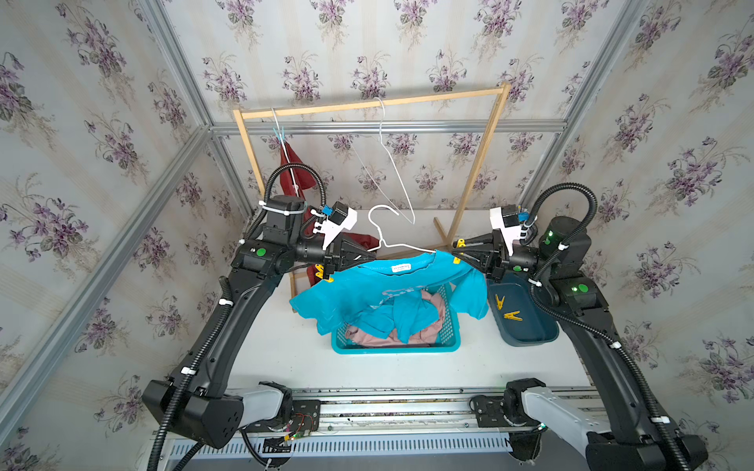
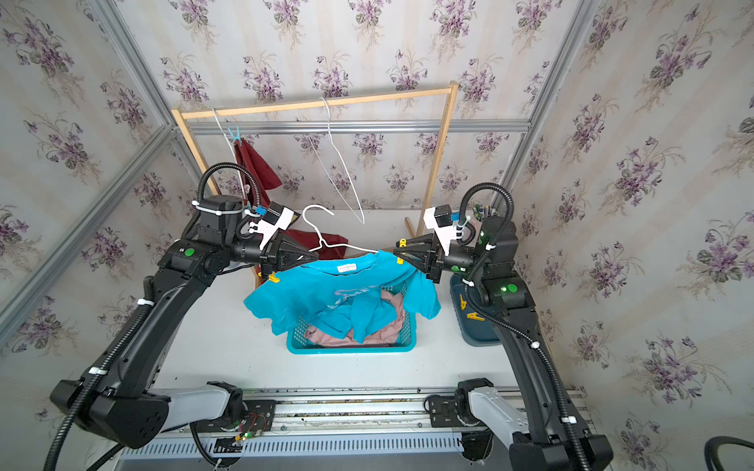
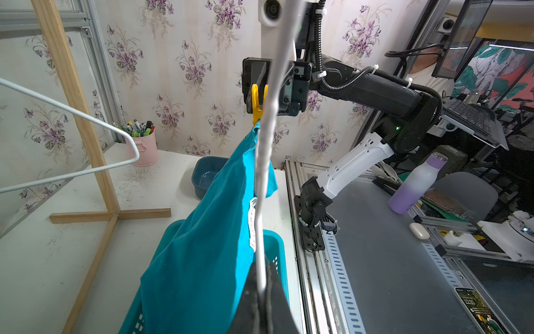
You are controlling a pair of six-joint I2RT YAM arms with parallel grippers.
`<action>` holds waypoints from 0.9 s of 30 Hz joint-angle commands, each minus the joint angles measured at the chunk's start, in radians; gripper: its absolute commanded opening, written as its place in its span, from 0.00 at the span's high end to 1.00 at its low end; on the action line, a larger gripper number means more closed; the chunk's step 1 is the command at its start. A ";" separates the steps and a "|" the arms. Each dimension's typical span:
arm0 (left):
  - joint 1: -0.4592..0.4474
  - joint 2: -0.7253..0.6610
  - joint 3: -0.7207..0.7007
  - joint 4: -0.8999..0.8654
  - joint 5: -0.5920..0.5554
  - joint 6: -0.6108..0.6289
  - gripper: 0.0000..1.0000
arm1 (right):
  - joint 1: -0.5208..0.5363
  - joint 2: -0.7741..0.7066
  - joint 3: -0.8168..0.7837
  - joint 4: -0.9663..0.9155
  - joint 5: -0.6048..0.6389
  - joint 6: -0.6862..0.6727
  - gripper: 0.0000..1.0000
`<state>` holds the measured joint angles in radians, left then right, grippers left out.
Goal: Remove the clothespins securing t-shirts to the hanger
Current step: Remove the clothespin from the hanger.
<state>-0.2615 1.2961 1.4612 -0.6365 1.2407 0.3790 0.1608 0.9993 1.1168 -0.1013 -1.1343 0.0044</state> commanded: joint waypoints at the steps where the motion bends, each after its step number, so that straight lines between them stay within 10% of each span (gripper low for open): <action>1: 0.000 -0.003 0.007 -0.009 -0.004 0.011 1.00 | 0.000 -0.011 -0.005 0.086 0.070 0.026 1.00; 27: -0.006 -0.072 0.002 -0.152 -0.281 0.246 1.00 | -0.001 0.005 0.007 0.153 0.036 0.148 1.00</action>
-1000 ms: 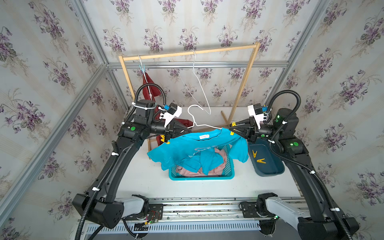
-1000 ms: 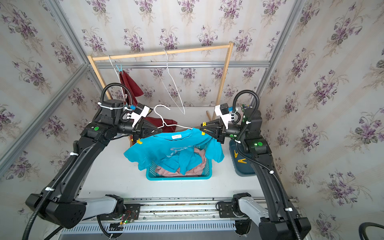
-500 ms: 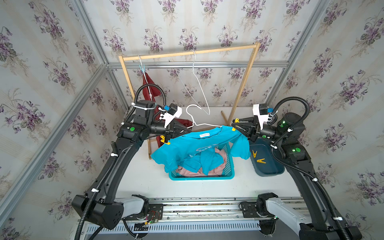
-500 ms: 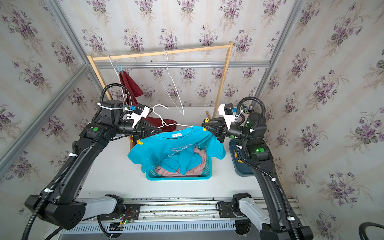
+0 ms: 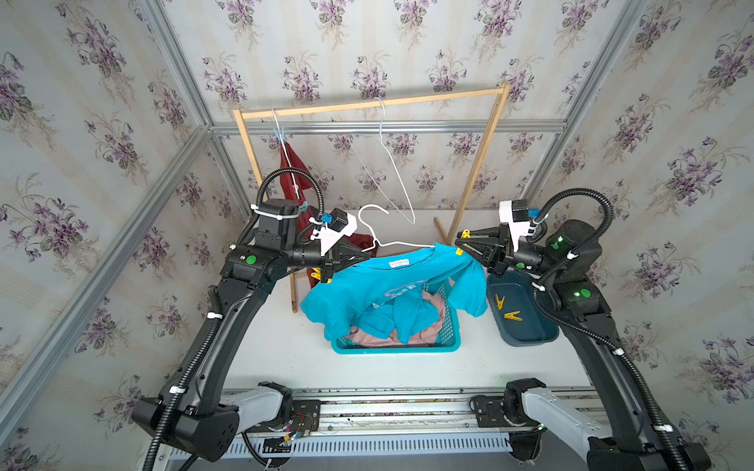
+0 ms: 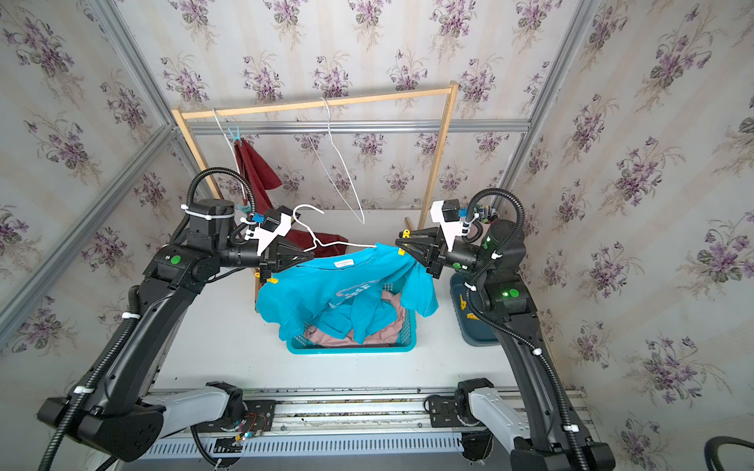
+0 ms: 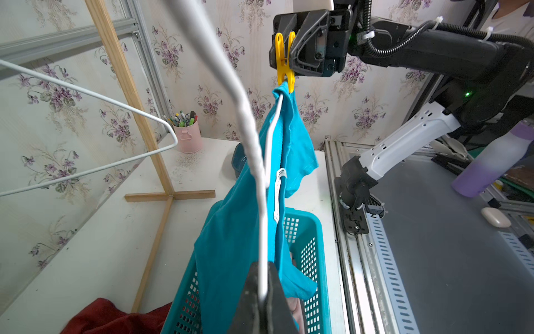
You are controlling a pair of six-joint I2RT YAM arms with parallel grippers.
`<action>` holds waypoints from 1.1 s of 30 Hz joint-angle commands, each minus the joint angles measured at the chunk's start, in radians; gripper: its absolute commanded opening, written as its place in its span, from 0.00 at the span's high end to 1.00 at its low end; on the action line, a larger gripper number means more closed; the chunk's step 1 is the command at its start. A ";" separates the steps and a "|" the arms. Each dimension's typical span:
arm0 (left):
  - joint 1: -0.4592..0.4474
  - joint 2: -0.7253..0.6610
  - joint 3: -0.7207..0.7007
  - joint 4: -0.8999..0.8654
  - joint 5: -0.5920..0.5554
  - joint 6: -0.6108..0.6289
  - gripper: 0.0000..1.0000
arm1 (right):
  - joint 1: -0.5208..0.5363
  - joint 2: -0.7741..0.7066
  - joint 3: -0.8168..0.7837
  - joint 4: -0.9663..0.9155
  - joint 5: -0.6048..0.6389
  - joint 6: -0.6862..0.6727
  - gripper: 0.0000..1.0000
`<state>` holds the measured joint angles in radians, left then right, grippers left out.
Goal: Remove the clothespins securing t-shirts to the hanger
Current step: Remove the clothespin from the hanger.
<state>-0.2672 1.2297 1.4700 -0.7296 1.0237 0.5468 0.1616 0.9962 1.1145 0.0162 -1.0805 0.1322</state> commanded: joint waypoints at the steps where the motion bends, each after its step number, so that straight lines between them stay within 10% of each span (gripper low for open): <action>1: -0.003 -0.007 -0.008 -0.060 -0.074 0.085 1.00 | -0.001 0.016 0.010 0.041 -0.035 0.030 1.00; 33: -0.115 0.042 0.022 -0.242 -0.418 0.284 1.00 | 0.053 -0.020 -0.031 -0.160 0.099 -0.210 1.00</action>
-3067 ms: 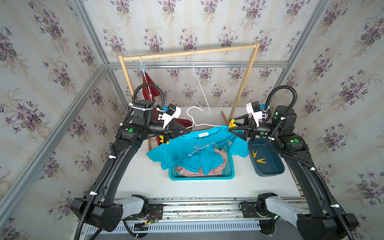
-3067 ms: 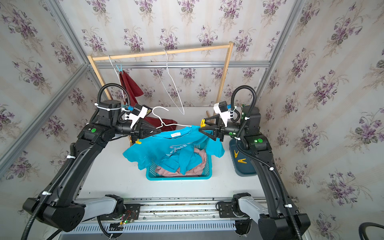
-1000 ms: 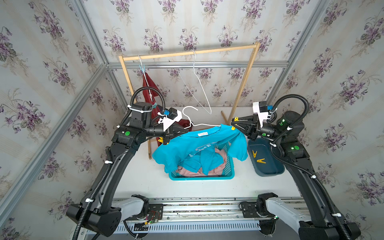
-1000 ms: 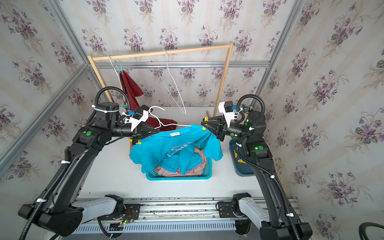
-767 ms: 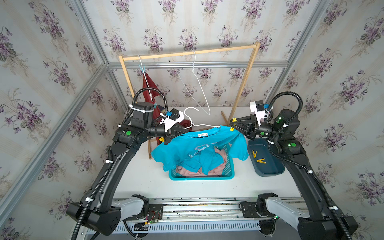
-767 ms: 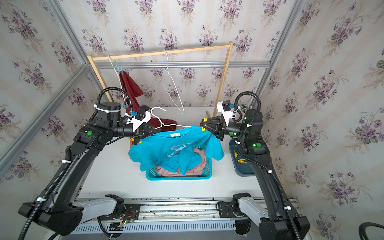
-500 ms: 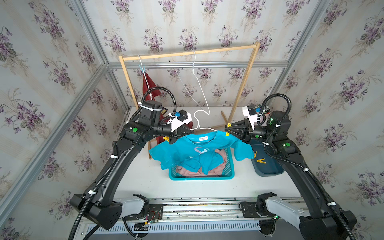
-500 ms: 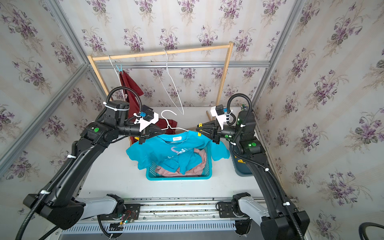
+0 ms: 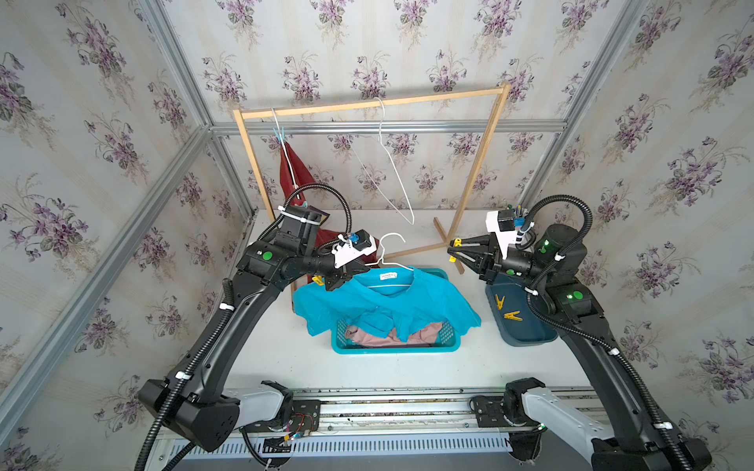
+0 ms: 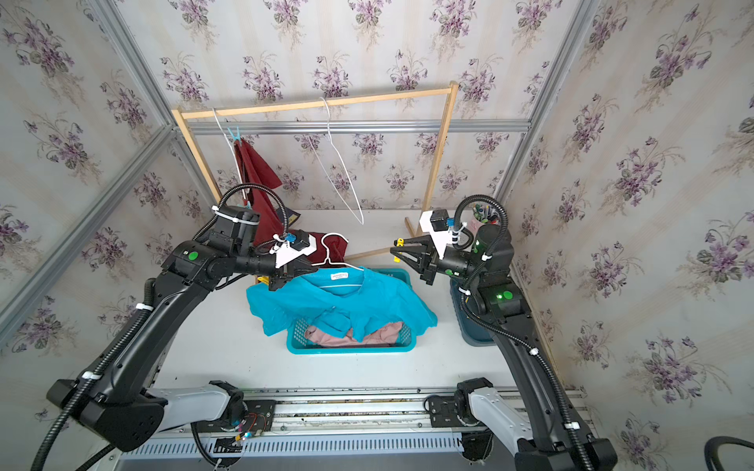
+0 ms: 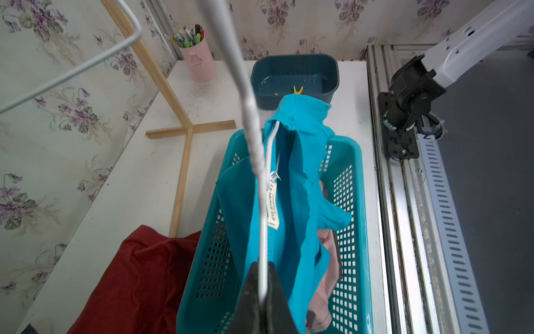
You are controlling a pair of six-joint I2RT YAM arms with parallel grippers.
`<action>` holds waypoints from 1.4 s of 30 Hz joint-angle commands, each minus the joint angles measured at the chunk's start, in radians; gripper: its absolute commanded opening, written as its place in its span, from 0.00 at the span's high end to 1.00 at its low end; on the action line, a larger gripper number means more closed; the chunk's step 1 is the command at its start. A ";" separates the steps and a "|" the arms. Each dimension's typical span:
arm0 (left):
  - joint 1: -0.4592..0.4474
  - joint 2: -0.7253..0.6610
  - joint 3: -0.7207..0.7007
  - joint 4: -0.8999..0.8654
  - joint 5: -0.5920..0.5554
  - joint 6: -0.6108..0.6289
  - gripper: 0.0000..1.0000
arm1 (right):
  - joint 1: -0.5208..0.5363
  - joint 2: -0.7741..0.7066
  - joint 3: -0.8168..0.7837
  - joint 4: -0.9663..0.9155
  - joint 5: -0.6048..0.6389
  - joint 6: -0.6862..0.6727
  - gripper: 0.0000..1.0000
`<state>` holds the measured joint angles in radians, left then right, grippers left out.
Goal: Remove the clothespins securing t-shirts to the hanger
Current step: Remove the clothespin from the hanger, then place the clothespin in the storage box.
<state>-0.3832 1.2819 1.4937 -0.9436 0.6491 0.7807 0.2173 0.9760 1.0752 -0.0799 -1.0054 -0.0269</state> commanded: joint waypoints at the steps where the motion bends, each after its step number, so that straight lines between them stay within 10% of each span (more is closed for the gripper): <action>1: 0.001 -0.009 0.002 -0.029 -0.021 0.046 1.00 | -0.002 -0.005 0.000 -0.064 0.030 -0.051 1.00; 8: 0.000 0.013 0.051 0.029 0.030 -0.044 1.00 | -0.025 0.001 -0.017 -0.139 0.358 -0.019 1.00; 19: -0.045 -0.030 0.006 0.200 0.106 -0.136 1.00 | -0.357 0.098 -0.299 -0.147 0.858 0.162 1.00; 27: -0.057 -0.053 -0.007 0.232 0.122 -0.140 1.00 | -0.425 0.239 -0.431 -0.079 0.989 0.244 0.99; 31: -0.056 -0.069 -0.013 0.244 0.153 -0.137 1.00 | -0.441 0.271 -0.463 -0.039 1.004 0.243 0.88; 36: -0.057 -0.088 -0.020 0.245 0.165 -0.126 1.00 | -0.445 0.257 -0.428 -0.092 1.010 0.243 0.45; 42: -0.057 -0.098 -0.028 0.249 0.173 -0.127 1.00 | -0.445 0.201 -0.410 -0.138 0.986 0.236 0.35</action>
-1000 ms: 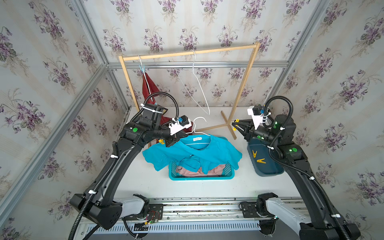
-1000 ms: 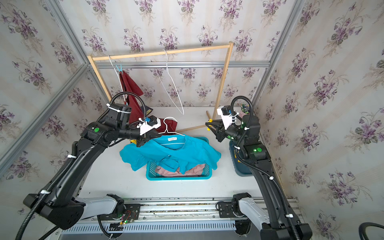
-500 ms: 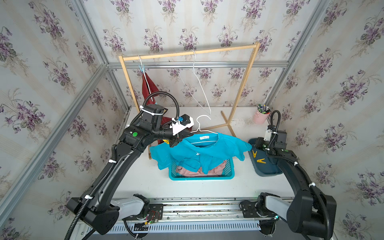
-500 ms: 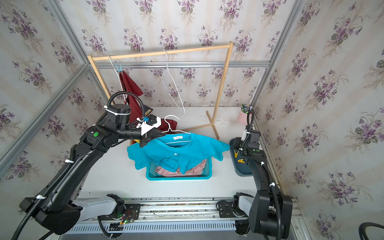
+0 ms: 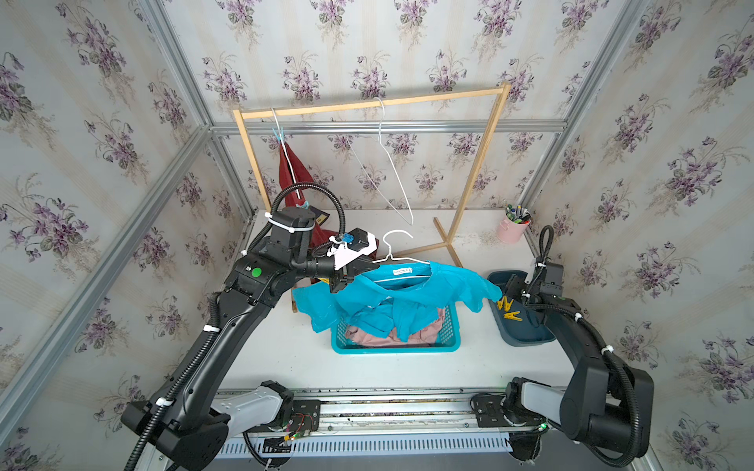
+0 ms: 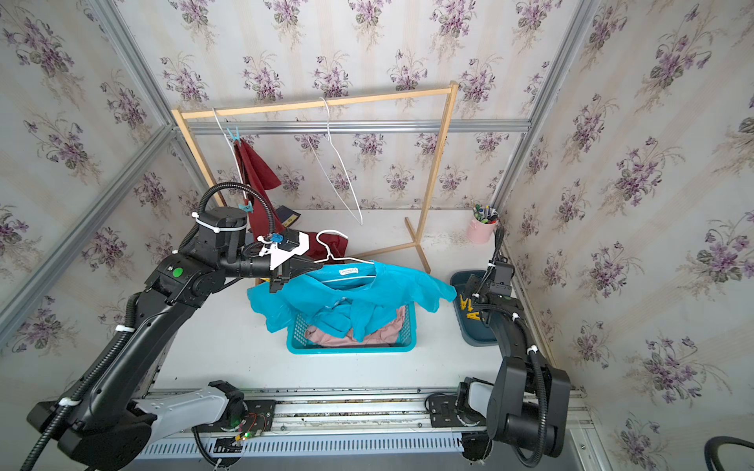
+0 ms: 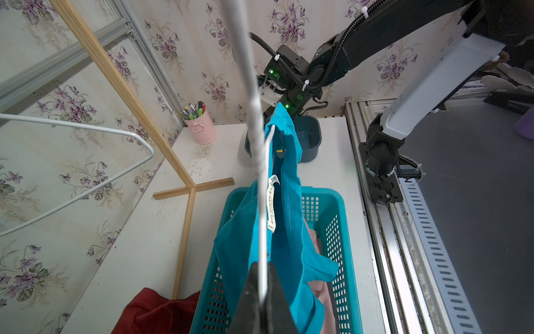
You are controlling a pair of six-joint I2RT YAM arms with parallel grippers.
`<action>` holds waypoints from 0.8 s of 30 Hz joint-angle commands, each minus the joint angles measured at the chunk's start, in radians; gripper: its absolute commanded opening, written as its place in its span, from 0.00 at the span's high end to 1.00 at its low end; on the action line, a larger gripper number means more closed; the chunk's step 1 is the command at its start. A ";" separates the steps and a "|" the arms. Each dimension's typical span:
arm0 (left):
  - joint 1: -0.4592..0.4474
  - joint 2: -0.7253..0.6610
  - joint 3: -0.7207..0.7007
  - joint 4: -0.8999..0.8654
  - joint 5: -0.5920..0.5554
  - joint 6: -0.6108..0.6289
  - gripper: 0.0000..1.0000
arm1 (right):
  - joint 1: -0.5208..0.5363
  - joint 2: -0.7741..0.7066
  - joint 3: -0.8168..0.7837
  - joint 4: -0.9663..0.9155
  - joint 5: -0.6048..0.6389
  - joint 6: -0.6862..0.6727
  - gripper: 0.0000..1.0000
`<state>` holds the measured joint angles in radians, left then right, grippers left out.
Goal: Remove the clothespins securing t-shirts to the hanger
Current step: Place the clothespin in the storage box, then adjust the hanger.
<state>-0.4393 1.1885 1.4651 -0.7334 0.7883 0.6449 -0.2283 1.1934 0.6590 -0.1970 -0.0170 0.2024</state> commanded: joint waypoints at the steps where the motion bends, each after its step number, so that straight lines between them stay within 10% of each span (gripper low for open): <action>1: -0.001 -0.006 -0.002 0.040 0.035 0.007 1.00 | 0.001 -0.022 0.011 -0.031 -0.009 0.006 0.35; 9: -0.002 0.003 -0.029 0.039 -0.066 -0.025 1.00 | 0.057 -0.199 0.093 -0.015 -0.284 0.033 0.44; 17: -0.051 -0.010 -0.005 0.047 -0.153 -0.150 1.00 | 0.458 -0.304 0.242 0.014 -0.215 -0.024 0.46; 24: -0.097 -0.003 0.086 0.090 -0.207 -0.245 1.00 | 0.512 -0.347 0.314 0.071 -0.306 0.003 0.46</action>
<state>-0.5259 1.1835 1.5269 -0.7078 0.6064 0.4595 0.2760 0.8639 0.9466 -0.1875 -0.2646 0.1890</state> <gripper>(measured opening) 0.059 0.545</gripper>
